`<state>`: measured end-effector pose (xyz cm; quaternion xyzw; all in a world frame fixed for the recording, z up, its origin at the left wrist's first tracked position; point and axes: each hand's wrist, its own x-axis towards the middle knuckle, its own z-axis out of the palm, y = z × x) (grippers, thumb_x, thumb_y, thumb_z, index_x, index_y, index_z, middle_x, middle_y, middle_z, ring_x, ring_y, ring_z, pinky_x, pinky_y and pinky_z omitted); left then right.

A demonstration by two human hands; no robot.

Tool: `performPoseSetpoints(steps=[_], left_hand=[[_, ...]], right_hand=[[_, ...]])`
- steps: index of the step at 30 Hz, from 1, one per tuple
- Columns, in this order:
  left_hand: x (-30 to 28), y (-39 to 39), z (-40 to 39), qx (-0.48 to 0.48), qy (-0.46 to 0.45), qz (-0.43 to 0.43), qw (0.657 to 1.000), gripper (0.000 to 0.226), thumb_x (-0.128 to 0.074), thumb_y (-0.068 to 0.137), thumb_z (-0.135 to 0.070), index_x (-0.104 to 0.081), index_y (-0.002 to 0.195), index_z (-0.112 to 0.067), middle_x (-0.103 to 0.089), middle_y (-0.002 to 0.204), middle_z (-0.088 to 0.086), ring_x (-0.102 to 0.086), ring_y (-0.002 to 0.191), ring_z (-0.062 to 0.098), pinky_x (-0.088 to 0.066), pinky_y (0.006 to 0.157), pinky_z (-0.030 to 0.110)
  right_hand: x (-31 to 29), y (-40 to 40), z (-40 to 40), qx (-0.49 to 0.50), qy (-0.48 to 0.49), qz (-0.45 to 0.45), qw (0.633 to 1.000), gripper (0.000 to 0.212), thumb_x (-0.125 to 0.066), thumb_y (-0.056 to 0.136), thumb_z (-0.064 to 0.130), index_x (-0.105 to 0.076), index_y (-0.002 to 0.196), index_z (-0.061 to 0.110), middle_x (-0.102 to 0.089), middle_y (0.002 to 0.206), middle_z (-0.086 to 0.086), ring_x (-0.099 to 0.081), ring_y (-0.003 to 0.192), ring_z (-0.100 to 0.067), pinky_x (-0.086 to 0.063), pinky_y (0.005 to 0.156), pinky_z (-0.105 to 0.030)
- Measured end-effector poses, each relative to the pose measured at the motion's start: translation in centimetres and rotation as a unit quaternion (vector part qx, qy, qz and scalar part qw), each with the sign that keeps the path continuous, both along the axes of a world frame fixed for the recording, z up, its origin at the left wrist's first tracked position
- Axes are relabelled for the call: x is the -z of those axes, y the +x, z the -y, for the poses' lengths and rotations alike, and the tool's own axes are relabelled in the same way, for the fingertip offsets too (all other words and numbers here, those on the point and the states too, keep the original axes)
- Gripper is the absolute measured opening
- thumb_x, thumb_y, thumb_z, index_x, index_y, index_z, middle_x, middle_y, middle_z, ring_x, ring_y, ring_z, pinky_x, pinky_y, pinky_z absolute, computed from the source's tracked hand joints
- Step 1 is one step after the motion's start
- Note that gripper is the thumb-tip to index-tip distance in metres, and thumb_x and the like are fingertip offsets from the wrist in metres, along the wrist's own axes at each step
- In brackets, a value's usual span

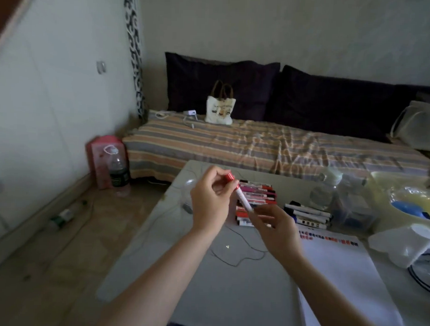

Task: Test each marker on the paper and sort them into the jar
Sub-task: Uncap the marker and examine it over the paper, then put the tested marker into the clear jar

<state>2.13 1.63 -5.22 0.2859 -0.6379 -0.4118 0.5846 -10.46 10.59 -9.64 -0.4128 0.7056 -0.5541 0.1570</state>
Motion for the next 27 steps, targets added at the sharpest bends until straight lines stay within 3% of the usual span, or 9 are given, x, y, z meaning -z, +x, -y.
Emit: performPoseSetpoints(steps=[3,6,9,13,17,20,22,25,27], left_hand=[[-2.4,3.6,2.2,-0.075,-0.028,0.0,0.997,0.019,-0.075,0.081,-0.007,-0.061,0.083,-0.02,-0.071,0.085,-0.007,-0.069,0.081,0.006,-0.054,0.076,0.021],[-3.3,6.5,4.1,-0.162,-0.077,0.008,0.984,0.021,-0.074,0.082,-0.006,-0.058,0.084,-0.02,-0.067,0.082,-0.012,-0.066,0.079,0.0,-0.051,0.072,0.015],[-2.5,7.2,4.6,-0.186,-0.12,0.101,0.97,0.015,-0.072,0.084,-0.007,-0.058,0.086,-0.011,-0.067,0.081,-0.005,-0.065,0.075,0.007,-0.052,0.069,0.019],[0.0,6.0,4.2,-0.13,-0.086,0.256,0.954,0.013,-0.071,0.085,-0.013,-0.058,0.085,-0.017,-0.065,0.078,-0.009,-0.064,0.074,0.008,-0.056,0.068,0.032],[1.2,4.7,4.0,-0.113,-0.094,0.386,0.91,0.008,-0.068,0.088,-0.023,-0.062,0.084,-0.019,-0.069,0.08,-0.006,-0.066,0.076,0.013,-0.055,0.068,0.034],[0.8,3.2,2.9,-0.128,-0.2,0.377,0.895,0.008,-0.071,0.085,-0.023,-0.067,0.087,-0.017,-0.069,0.085,-0.004,-0.061,0.081,0.016,-0.047,0.071,0.029],[1.1,1.2,1.1,-0.086,-0.257,0.344,0.899,0.005,-0.071,0.084,-0.017,-0.066,0.086,-0.016,-0.068,0.083,-0.003,-0.058,0.079,0.015,-0.048,0.07,0.029],[4.8,-1.9,-1.2,0.003,-0.221,0.367,0.904,0.003,-0.067,0.087,-0.014,-0.067,0.086,-0.017,-0.069,0.085,-0.006,-0.06,0.078,0.008,-0.047,0.065,0.017],[8.6,-3.4,-1.4,0.055,-0.155,0.416,0.894,0.015,-0.063,0.09,-0.018,-0.067,0.104,-0.02,-0.068,0.108,-0.005,-0.061,0.099,0.011,-0.05,0.083,0.024]], right_hand=[[-1.1,0.7,0.0,0.019,-0.012,-0.004,1.0,0.008,-0.072,0.086,0.026,-0.066,0.087,0.031,-0.072,0.082,0.015,-0.068,0.077,-0.002,-0.046,0.058,-0.008],[-0.9,1.1,-1.0,0.027,0.0,-0.016,1.0,0.012,-0.069,0.089,0.028,-0.063,0.083,0.036,-0.071,0.081,0.014,-0.067,0.075,-0.002,-0.045,0.058,-0.012],[0.8,1.2,-1.9,0.03,0.032,-0.028,0.999,0.007,-0.067,0.089,0.029,-0.065,0.084,0.035,-0.071,0.078,0.011,-0.066,0.071,-0.003,-0.043,0.057,-0.015],[2.7,0.6,-2.6,0.027,0.054,-0.026,0.998,0.013,-0.068,0.089,0.025,-0.065,0.081,0.034,-0.071,0.074,0.012,-0.07,0.073,-0.006,-0.055,0.067,-0.029],[3.6,-0.7,-2.6,0.027,0.072,-0.033,0.996,0.012,-0.066,0.09,0.021,-0.066,0.083,0.03,-0.072,0.076,0.009,-0.069,0.073,-0.007,-0.056,0.069,-0.029],[3.9,-2.0,-2.3,0.03,0.085,-0.033,0.995,0.011,-0.065,0.091,0.019,-0.065,0.086,0.029,-0.071,0.077,0.007,-0.068,0.074,-0.007,-0.051,0.062,-0.021],[4.4,-3.3,-2.0,0.041,0.1,-0.035,0.994,0.012,-0.065,0.091,0.017,-0.065,0.088,0.029,-0.071,0.078,0.006,-0.068,0.076,-0.01,-0.049,0.06,-0.021],[5.5,-5.2,-1.5,0.054,0.142,-0.049,0.987,0.013,-0.064,0.091,0.015,-0.067,0.093,0.027,-0.071,0.084,0.004,-0.067,0.075,-0.013,-0.052,0.061,-0.025],[6.2,-6.4,-1.3,0.048,0.176,-0.069,0.981,0.016,-0.062,0.092,0.012,-0.067,0.099,0.025,-0.07,0.092,0.002,-0.065,0.079,-0.012,-0.055,0.068,-0.027]])
